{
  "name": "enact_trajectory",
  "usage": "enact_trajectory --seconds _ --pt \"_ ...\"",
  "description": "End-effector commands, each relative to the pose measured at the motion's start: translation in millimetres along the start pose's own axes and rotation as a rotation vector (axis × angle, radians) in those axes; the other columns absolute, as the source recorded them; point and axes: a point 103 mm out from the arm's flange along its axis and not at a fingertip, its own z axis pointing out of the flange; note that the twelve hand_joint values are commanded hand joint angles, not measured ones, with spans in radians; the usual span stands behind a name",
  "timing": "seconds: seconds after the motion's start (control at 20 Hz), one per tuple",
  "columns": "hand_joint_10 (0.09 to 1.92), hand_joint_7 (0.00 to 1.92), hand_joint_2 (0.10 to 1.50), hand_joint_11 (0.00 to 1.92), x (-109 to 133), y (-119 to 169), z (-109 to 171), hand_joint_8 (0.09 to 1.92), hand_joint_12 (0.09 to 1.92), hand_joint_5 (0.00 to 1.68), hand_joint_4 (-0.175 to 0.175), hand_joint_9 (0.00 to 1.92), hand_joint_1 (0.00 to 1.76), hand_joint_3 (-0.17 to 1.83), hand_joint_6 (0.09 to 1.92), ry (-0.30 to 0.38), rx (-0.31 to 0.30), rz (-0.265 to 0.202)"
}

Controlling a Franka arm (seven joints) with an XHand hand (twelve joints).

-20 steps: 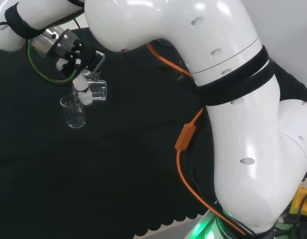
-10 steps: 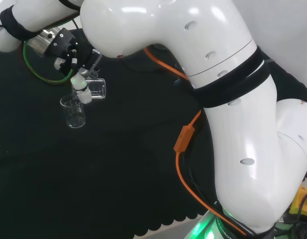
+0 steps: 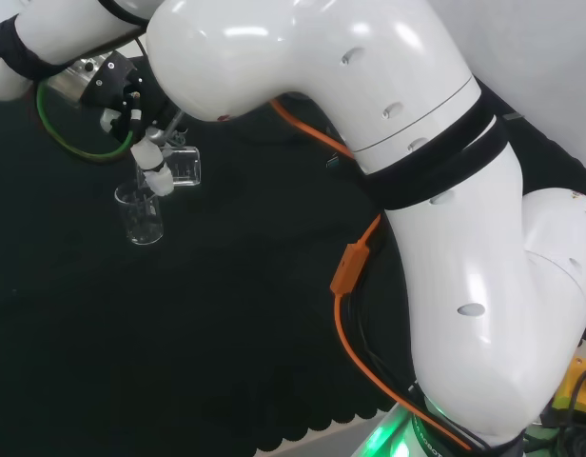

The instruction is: Pour the water from the handheld beaker into the one on the table.

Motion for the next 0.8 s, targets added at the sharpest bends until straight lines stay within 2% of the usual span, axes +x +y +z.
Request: enact_trajectory --seconds 0.05,0.8 --pt "0.09 1.68 0.59 1.37 2.5 0.5 0.0 0.09 0.78 1.31 0.031 1.64 1.17 0.77 0.66 -0.018 0.024 0.002" --pt "0.09 1.68 0.59 1.37 3.8 -1.9 -0.8 0.09 0.78 1.31 0.037 1.64 1.17 0.77 0.67 -0.032 0.054 0.009"
